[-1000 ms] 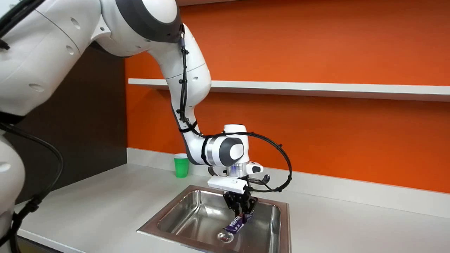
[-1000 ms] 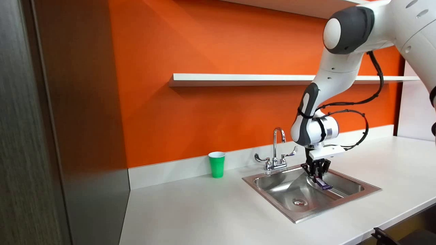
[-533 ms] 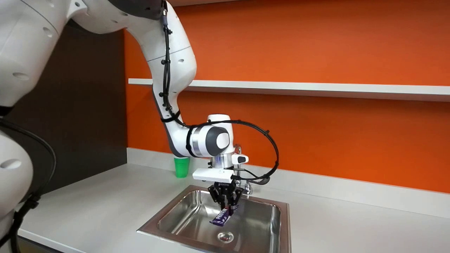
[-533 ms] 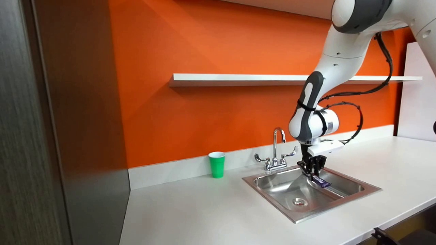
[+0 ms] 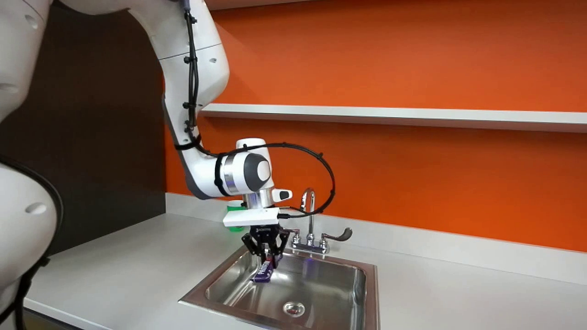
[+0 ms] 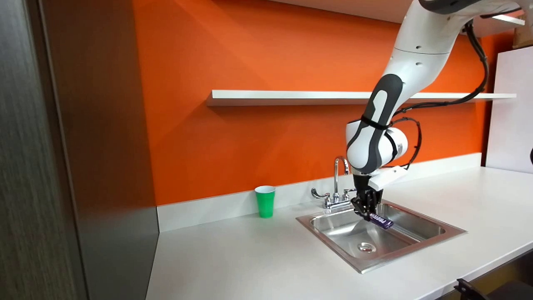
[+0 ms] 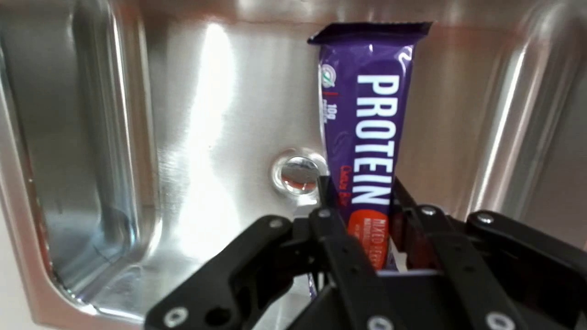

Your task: Remove the candy bar from the sink

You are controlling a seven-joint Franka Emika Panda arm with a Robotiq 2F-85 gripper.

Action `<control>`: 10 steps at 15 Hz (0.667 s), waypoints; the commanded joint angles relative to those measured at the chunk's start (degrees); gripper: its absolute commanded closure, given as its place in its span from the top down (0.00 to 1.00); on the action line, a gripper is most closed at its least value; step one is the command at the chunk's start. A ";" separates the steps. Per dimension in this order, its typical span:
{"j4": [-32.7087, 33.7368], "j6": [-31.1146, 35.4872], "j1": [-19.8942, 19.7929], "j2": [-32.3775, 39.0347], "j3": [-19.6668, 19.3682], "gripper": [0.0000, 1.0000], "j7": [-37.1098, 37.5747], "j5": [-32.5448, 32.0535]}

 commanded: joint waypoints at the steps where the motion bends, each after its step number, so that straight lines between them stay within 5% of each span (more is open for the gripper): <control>1: -3.44 1.94 2.24 -3.70 2.27 0.07 2.13 -5.10; 10: -2.71 5.15 8.15 -1.49 10.48 0.07 0.23 -8.05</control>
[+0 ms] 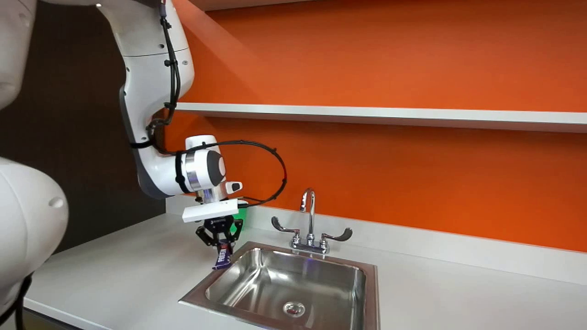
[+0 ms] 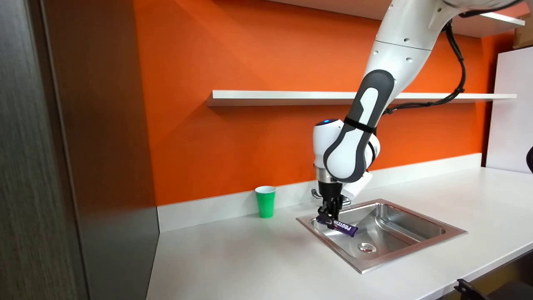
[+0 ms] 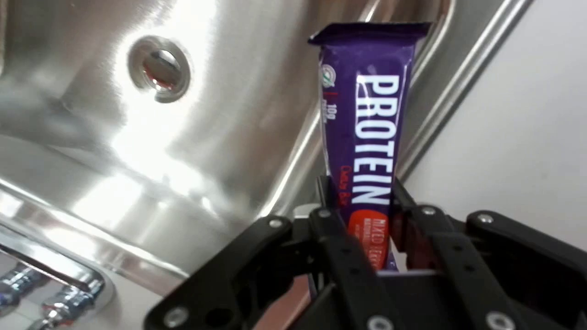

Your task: Remove the candy bar from the sink

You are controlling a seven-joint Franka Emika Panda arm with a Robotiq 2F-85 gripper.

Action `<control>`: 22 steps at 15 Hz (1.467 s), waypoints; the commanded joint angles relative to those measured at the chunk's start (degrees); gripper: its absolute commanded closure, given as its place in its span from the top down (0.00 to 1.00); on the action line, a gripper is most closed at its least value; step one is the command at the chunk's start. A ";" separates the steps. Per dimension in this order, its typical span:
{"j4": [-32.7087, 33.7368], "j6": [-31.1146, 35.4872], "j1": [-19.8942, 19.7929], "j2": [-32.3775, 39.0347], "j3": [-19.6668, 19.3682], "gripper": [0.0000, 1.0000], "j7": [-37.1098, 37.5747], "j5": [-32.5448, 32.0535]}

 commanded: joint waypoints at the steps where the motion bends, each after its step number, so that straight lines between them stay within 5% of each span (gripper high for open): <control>1: 0.06 1.15 1.25 0.49 3.33 0.07 -0.89 -0.83; 12: 0.46 2.38 3.64 4.44 8.04 0.07 -2.88 0.34; 13: 0.32 2.57 3.63 4.52 8.01 0.55 -2.97 0.37; 14: 0.16 2.69 3.58 4.44 7.97 0.56 -3.03 0.42; 20: -1.10 2.90 1.98 2.81 8.91 0.99 -3.67 3.92; 22: -1.80 2.90 1.75 1.70 8.63 1.00 -2.56 5.74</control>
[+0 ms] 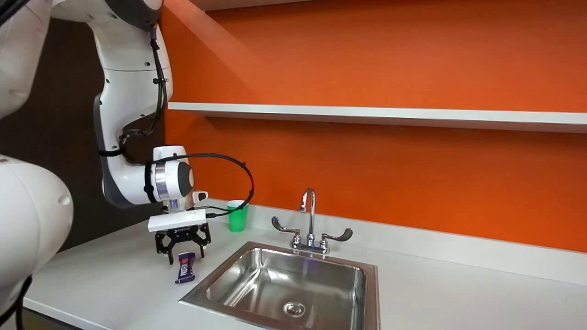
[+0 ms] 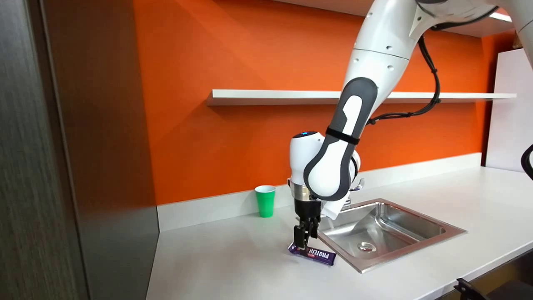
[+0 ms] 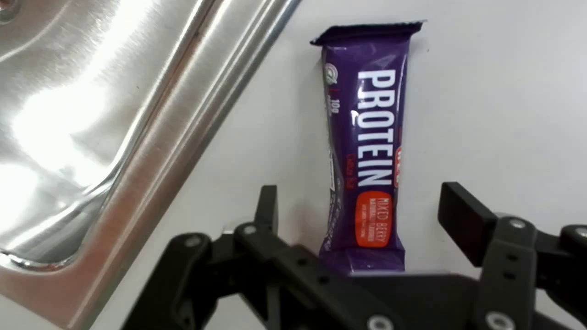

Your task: Remove the candy bar from the sink

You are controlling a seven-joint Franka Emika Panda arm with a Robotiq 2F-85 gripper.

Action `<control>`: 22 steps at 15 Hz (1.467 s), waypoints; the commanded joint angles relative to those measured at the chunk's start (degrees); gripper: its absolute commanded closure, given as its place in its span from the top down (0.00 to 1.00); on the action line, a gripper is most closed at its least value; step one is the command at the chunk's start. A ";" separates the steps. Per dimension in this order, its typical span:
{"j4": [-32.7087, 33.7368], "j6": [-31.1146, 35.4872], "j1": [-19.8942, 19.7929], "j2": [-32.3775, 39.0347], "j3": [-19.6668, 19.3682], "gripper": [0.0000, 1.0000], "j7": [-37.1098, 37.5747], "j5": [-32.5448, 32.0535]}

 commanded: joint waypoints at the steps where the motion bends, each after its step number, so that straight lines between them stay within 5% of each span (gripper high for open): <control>1: -2.36 0.12 -1.86 -3.57 0.70 1.00 0.10 3.95; 11: -11.07 -0.49 -6.10 -15.71 -2.17 1.00 9.19 15.99; 22: -19.59 -6.10 -8.63 -23.54 -2.14 1.00 5.46 28.23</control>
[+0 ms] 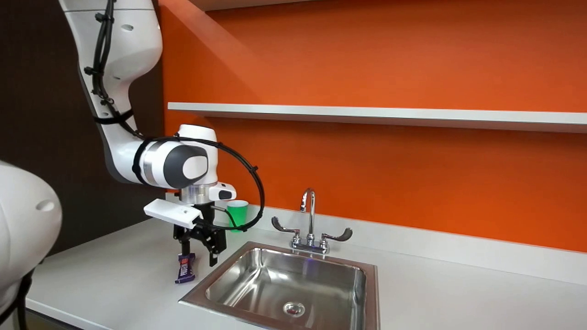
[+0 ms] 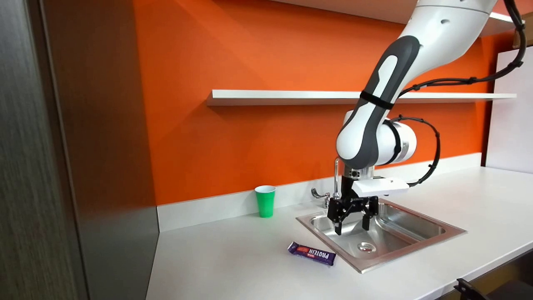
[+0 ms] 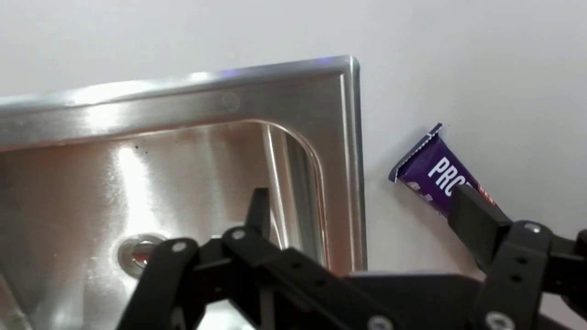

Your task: Remove the candy bar from the sink

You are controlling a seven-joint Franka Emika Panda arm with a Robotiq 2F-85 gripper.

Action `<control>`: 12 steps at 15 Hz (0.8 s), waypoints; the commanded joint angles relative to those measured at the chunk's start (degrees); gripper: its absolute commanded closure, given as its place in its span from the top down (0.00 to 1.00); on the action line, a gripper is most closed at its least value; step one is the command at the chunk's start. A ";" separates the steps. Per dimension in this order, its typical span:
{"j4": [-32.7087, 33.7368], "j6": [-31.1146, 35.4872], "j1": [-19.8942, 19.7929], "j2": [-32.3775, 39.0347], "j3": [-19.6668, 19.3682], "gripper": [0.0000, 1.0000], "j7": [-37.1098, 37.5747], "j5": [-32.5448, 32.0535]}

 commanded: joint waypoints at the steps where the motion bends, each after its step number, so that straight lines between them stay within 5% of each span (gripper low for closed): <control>1: -2.88 -3.73 -0.80 -4.07 0.47 1.00 -2.54 3.05; 12: -2.63 -2.96 -0.87 -2.06 0.71 1.00 -0.46 1.31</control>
